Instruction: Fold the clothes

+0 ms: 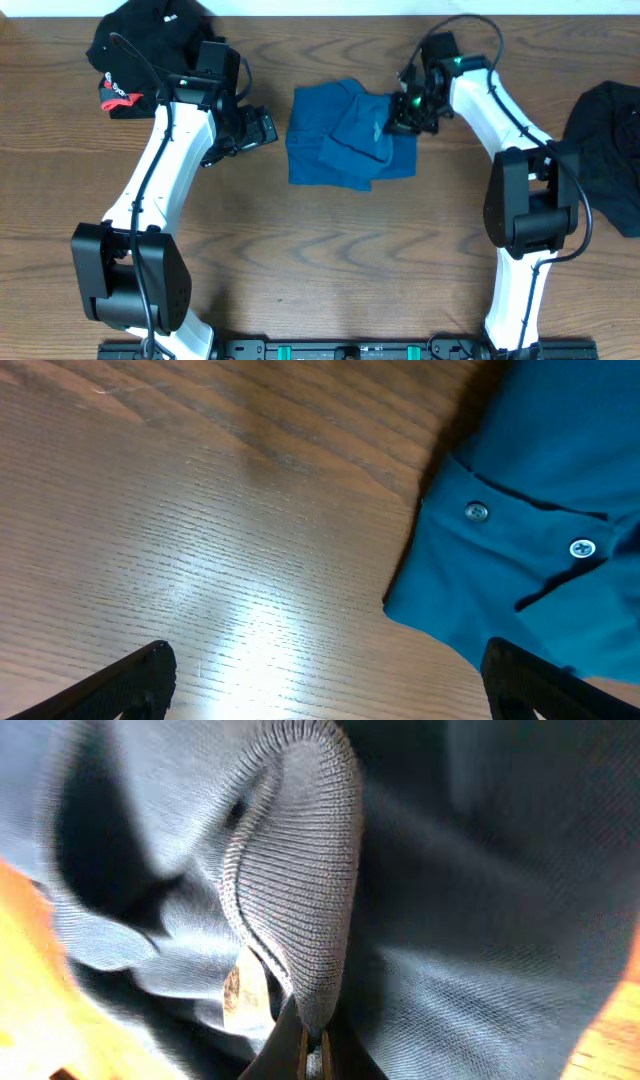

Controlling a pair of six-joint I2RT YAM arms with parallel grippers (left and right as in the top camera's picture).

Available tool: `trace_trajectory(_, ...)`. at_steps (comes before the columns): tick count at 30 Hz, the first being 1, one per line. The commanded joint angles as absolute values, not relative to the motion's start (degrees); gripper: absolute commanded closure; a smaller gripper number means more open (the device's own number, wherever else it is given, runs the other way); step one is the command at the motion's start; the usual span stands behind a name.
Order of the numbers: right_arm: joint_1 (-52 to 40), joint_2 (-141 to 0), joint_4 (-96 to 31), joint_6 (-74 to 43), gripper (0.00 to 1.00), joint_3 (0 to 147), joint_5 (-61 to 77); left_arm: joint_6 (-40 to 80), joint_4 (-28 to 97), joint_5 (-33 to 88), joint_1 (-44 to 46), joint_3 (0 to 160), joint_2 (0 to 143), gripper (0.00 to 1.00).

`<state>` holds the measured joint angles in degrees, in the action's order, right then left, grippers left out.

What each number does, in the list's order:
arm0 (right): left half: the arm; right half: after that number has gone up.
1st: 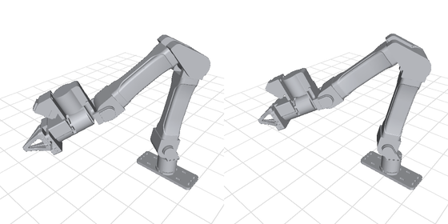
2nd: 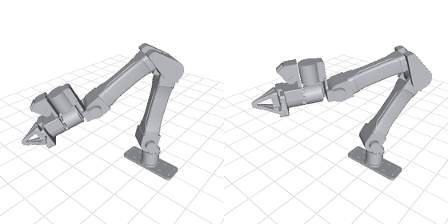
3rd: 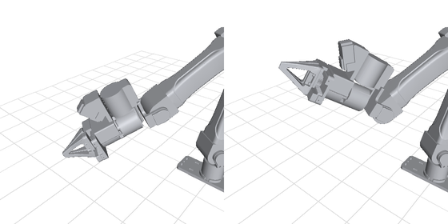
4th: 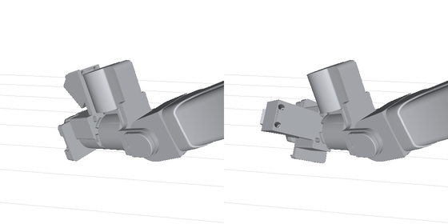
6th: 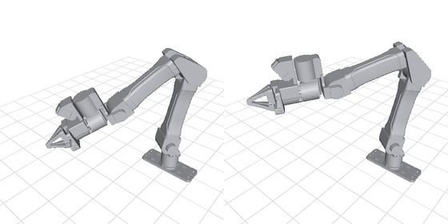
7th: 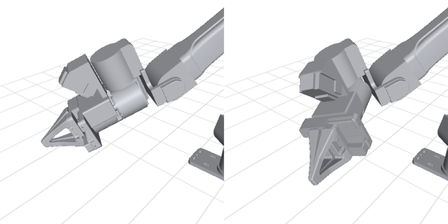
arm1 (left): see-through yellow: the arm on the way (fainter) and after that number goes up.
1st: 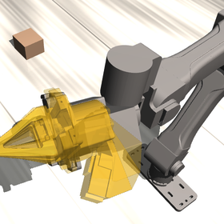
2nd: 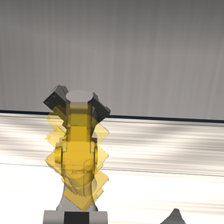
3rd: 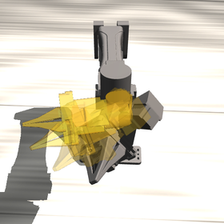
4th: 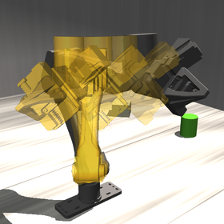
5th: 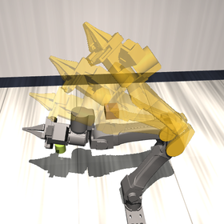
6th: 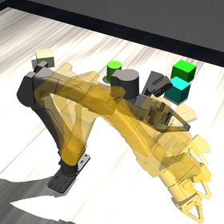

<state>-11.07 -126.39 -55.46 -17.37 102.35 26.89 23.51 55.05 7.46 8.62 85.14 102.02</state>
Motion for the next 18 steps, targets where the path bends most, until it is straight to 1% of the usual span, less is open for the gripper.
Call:
trace_trajectory(1, -10.68, -124.81, -57.82, -16.67, 0.99, 106.65, 25.06, 22.46, 54.98, 6.76, 8.43, 85.34, 102.17, 0.02)
trace_trajectory(7, -11.42, -124.70, -63.35, -16.64, 0.99, 111.07, 23.81, 22.41, 54.98, 6.79, 8.43, 85.34, 102.19, 0.02)
trace_trajectory(13, -11.42, -124.70, -69.71, -16.69, 0.99, 116.40, 14.57, 20.99, 55.00, 6.76, 8.43, 85.34, 102.21, 0.02)
trace_trajectory(18, -11.38, -124.73, -71.44, -16.73, 0.99, 117.62, 9.85, 20.99, 54.96, 6.76, 8.43, 85.34, 102.21, 0.02)
